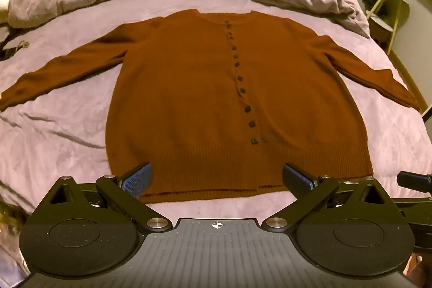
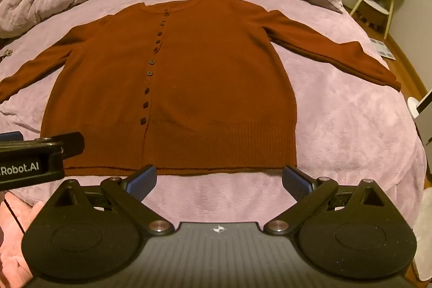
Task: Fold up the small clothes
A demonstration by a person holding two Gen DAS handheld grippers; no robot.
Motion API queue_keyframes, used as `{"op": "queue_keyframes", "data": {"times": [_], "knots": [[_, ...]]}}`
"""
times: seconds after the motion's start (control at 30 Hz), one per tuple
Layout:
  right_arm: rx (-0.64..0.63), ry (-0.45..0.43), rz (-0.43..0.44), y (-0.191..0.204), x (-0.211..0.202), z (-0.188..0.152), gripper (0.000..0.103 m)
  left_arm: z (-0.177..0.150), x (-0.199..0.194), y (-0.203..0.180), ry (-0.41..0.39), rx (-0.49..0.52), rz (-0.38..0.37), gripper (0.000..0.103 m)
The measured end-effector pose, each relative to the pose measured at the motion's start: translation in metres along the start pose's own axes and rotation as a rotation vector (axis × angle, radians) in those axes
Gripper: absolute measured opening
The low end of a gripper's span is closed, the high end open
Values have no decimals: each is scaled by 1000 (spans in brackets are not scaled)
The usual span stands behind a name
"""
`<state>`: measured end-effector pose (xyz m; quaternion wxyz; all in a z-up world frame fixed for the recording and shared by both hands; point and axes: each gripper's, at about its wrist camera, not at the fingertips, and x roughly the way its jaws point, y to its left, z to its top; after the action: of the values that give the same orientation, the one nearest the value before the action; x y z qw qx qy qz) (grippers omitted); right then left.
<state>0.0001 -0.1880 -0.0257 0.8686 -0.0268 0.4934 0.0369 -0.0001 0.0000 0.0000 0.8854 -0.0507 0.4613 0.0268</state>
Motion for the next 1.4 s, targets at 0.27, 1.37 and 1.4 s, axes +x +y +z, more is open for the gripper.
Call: {"op": "queue_keyframes", "data": {"times": [0.27,1.37,1.4], "knots": [[-9,-9,-2,2,-1,0,99,0,0,1,6,-3,-3,103],[-1,-16,-4,2,0,-1,99,-3,5,2,7,-4,-3,103],[-1,-17,-8,2,0,0,99,-2,5,2,8,-5,-3,103]]}}
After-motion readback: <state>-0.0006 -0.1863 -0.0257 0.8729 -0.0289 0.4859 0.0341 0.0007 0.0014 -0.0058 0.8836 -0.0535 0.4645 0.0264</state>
